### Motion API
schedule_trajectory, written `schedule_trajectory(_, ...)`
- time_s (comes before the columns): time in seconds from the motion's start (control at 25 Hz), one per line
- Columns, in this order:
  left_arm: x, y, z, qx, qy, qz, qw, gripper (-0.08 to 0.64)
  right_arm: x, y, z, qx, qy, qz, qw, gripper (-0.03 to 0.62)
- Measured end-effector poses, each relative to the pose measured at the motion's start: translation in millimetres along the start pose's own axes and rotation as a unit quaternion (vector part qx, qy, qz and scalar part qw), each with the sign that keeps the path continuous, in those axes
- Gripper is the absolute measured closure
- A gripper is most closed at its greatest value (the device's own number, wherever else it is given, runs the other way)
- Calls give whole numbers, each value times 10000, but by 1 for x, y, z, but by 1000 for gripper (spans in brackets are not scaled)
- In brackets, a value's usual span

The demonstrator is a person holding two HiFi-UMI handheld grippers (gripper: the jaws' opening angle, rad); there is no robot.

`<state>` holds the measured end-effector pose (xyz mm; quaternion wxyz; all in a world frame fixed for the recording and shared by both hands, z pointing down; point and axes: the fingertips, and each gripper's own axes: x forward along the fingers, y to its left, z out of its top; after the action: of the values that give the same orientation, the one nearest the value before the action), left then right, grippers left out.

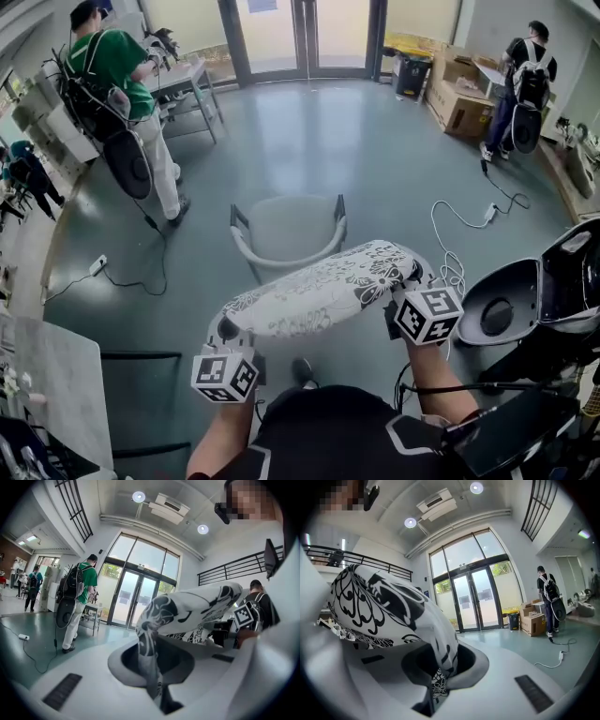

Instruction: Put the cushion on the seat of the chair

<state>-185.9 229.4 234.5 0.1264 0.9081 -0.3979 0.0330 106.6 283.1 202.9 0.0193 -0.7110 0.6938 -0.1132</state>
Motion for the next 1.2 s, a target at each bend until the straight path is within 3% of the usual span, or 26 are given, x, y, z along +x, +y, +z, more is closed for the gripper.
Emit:
schedule_trajectory(0.56, 71, 104, 21, -204, 41, -129, 9997, 540, 125, 33, 13, -40, 183, -56, 9998, 569)
schedule_trajectory(0.92, 133, 116, 22, -259, 146, -152, 9994, 540, 196, 1, 25, -93, 274, 37, 9996, 569)
schedule_trajectory(1.2, 191, 126, 42, -267, 34, 289, 9992, 540, 268, -31, 38, -45, 283, 461, 9985, 569)
